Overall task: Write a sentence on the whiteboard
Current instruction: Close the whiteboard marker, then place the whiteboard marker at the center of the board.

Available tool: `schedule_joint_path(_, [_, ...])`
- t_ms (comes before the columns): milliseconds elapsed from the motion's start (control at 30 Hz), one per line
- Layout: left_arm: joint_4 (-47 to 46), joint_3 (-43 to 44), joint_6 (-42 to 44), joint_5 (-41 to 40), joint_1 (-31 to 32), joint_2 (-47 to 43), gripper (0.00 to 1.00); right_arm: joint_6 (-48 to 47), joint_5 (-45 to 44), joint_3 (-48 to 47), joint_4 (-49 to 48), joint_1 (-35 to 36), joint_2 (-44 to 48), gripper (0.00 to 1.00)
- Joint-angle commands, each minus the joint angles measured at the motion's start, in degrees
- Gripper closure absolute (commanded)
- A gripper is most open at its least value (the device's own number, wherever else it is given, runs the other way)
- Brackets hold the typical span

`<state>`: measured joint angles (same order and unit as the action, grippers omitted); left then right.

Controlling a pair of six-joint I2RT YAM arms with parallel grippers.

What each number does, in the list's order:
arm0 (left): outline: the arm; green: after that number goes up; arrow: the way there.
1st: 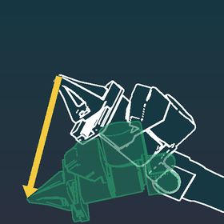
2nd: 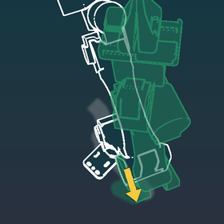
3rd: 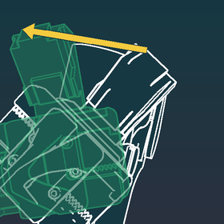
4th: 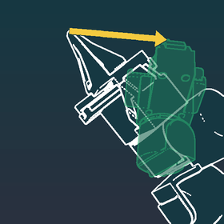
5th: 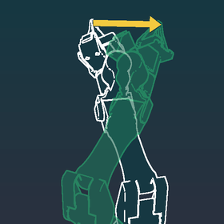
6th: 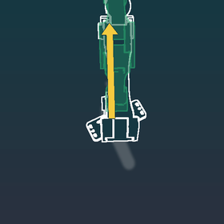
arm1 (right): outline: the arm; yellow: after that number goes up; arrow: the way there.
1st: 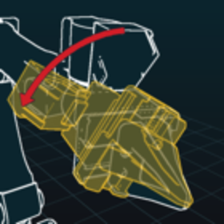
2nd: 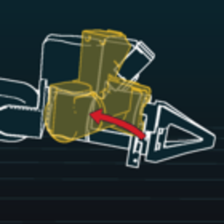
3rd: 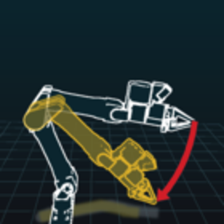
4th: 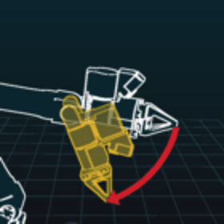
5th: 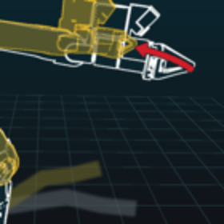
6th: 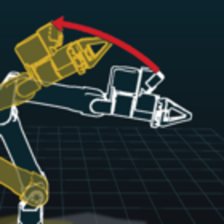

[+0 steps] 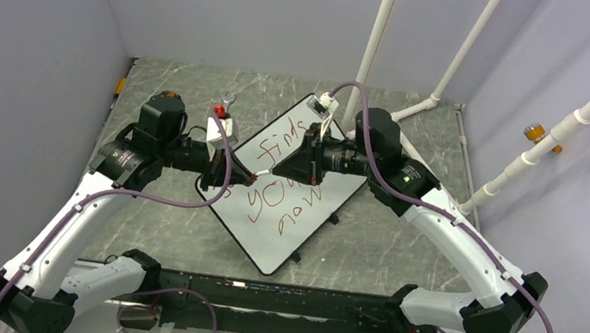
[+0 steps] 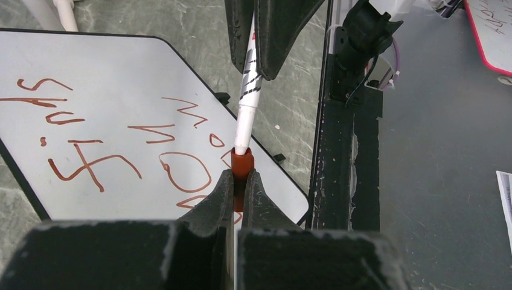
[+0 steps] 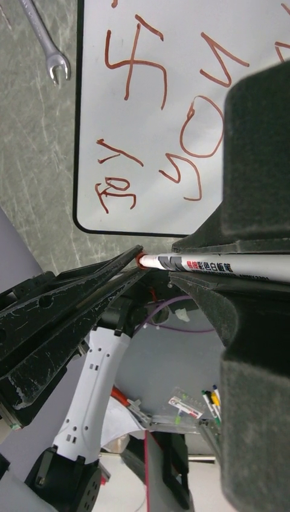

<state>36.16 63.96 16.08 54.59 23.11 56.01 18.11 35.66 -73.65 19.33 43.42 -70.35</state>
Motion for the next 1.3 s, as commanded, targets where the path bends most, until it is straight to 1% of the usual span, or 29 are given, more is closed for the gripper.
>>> schedule_joint_path(0, [-1.08, 0.16, 1.74, 4.64, 0.22, 0.0, 1.0, -4.25, 3.89, -5.26, 3.93, 0.14, -4.02, 1.0])
schedule_joint_path(200, [-0.57, 0.03, 2.33, 6.66, 0.59, 0.65, 1.0, -11.97, 5.81, -13.53, 13.77, 2.17, -9.7, 1.0])
schedule_joint_path(300, [0.04, 0.11, 2.76, 6.8, 1.06, 1.15, 1.0, -16.0, 5.19, -18.16, 19.18, 3.72, -14.04, 1.0])
schedule_joint_path(400, [0.66, 0.09, 3.17, 6.31, 1.46, 1.38, 1.0, -17.57, 4.03, -21.2, 22.25, 4.92, -17.28, 1.0])
schedule_joint_path(533, [0.07, -0.36, 2.98, 5.21, 1.59, 0.69, 1.0, -19.21, 3.68, -22.46, 22.72, 5.89, -18.8, 1.0])
schedule_joint_path(700, [-1.93, -0.82, 1.48, 3.89, 1.58, -0.11, 1.0, -20.65, 5.7, -21.4, 22.5, 7.98, -19.74, 1.0])
schedule_joint_path(867, [-4.99, -1.32, -0.42, 1.48, 1.58, -0.99, 1.0, -18.46, 5.56, -19.78, 20.49, 10.88, -22.45, 1.0])
schedule_joint_path(1000, [-8.36, -1.39, -2.23, 4.44, 1.5, -2.01, 1.0, -19.35, 6.24, -17.66, 19.13, 13.14, -22.69, 1.0])
schedule_joint_path(1100, [-10.79, -1.12, -4.39, 8.94, 1.5, -2.27, 1.0, -25.43, 5.03, -17.2, 20.33, 14.76, -22.45, 1.0])
schedule_joint_path(1167, [-12.23, -1.22, -5.5, 12.17, 1.5, -2.48, 1.0, -28.93, 5.9, -15.82, 18.87, 14.84, -21.81, 1.0])
schedule_joint_path(1267, [-11.28, 0.01, -4.8, 15.19, 1.57, -2.11, 1.0, -31.19, 5.39, -15.7, 18.04, 14.76, -21.88, 1.0])
